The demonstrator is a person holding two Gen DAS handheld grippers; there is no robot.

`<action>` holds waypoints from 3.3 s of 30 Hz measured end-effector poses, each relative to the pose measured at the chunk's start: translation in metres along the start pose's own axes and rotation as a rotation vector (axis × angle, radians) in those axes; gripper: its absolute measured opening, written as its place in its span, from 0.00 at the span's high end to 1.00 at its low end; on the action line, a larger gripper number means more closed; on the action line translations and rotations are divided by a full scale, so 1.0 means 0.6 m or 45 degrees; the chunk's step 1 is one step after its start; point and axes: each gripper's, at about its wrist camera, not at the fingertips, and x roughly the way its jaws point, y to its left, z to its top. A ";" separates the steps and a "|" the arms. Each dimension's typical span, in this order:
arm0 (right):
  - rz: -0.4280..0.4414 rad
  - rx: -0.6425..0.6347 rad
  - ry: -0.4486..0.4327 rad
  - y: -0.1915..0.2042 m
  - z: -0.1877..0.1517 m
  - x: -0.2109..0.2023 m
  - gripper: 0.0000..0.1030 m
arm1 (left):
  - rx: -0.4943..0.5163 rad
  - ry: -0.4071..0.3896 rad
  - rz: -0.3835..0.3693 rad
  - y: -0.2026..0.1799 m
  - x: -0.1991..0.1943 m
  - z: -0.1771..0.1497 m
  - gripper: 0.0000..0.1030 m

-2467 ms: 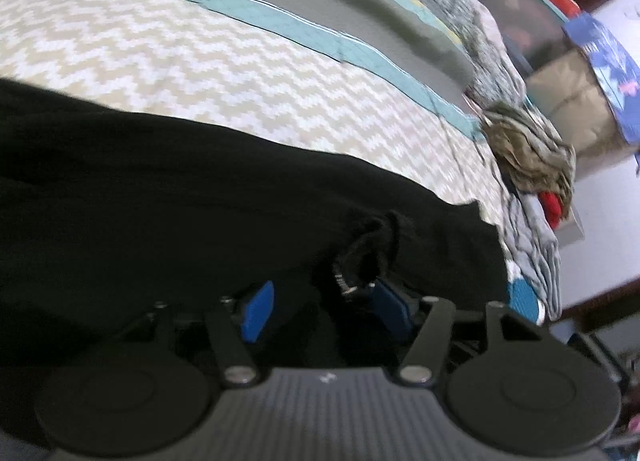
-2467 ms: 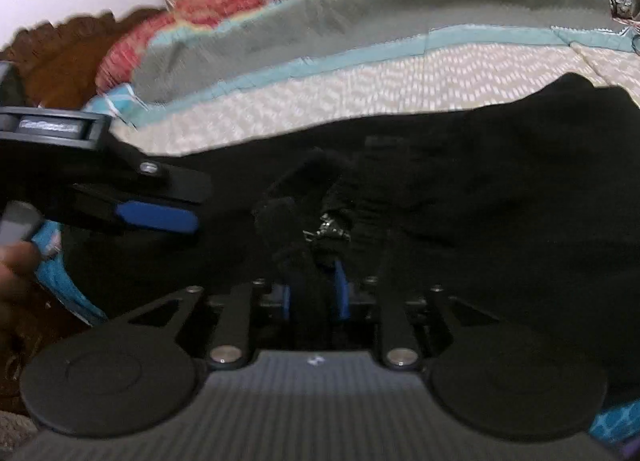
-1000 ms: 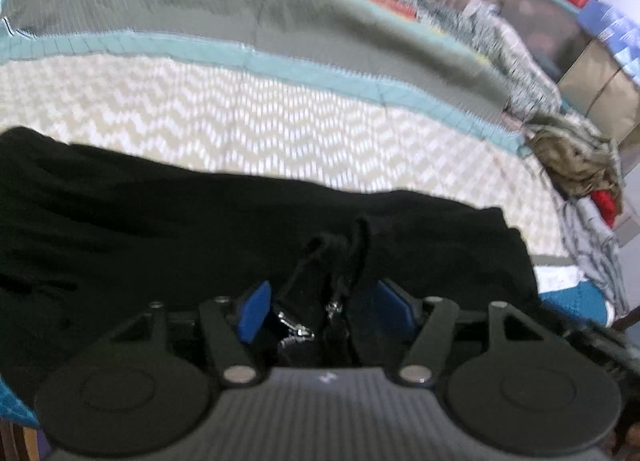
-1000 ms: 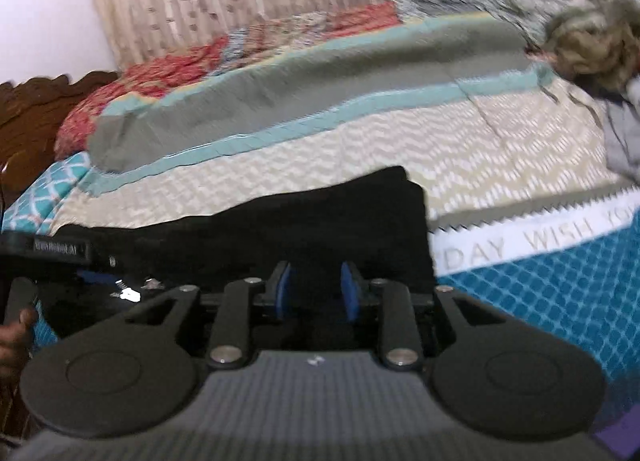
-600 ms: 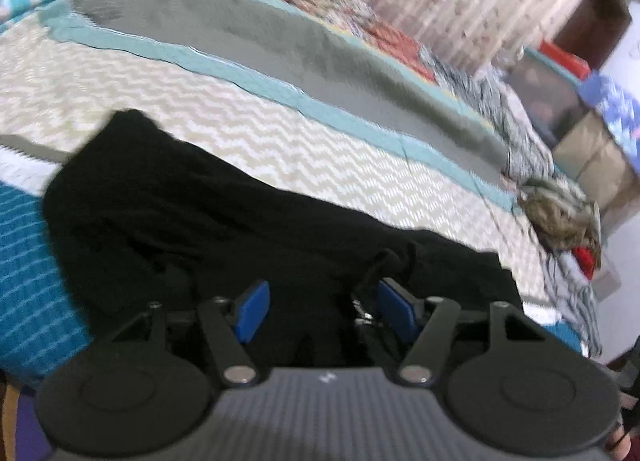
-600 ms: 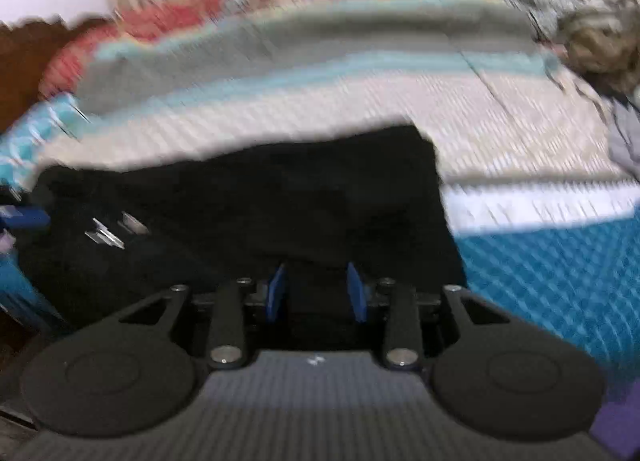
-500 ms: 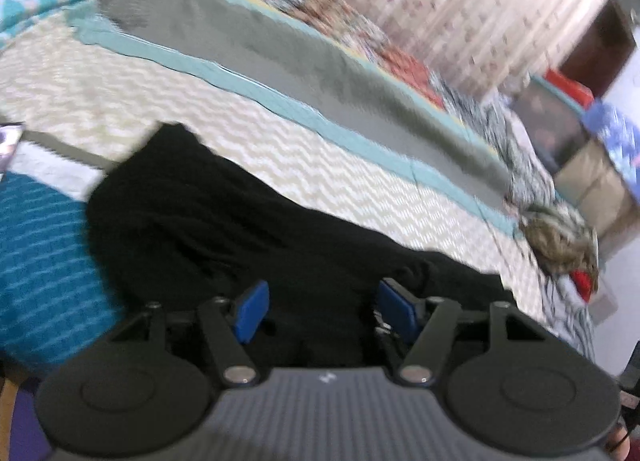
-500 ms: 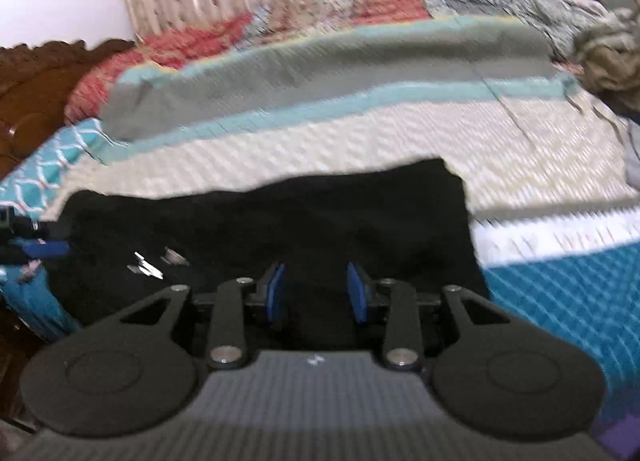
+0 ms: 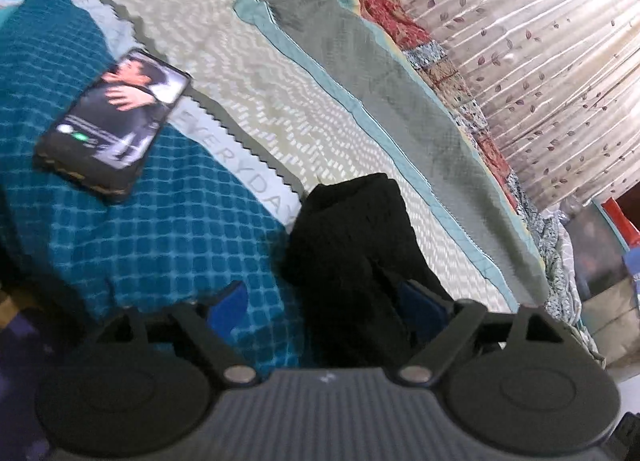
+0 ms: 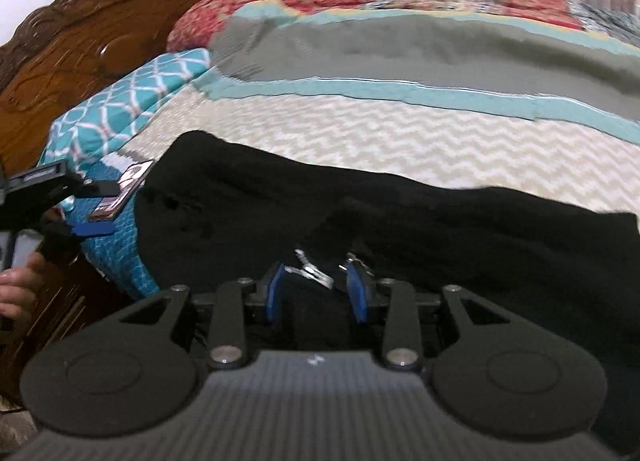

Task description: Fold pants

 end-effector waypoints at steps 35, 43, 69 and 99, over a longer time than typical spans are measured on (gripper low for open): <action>0.142 0.849 0.061 -0.132 -0.007 -0.009 0.62 | 1.493 -0.027 -0.132 -0.343 0.074 -0.307 0.13; 0.236 0.963 0.015 -0.162 -0.023 -0.028 0.50 | 1.473 -0.143 -0.121 -0.317 -0.003 -0.260 0.07; 0.186 0.351 0.083 0.001 0.060 -0.005 0.77 | 1.182 0.171 -0.275 -0.270 -0.009 -0.216 0.14; -0.277 0.333 -0.310 -0.195 -0.022 -0.160 0.49 | 1.013 0.388 -0.042 -0.354 0.148 -0.242 0.14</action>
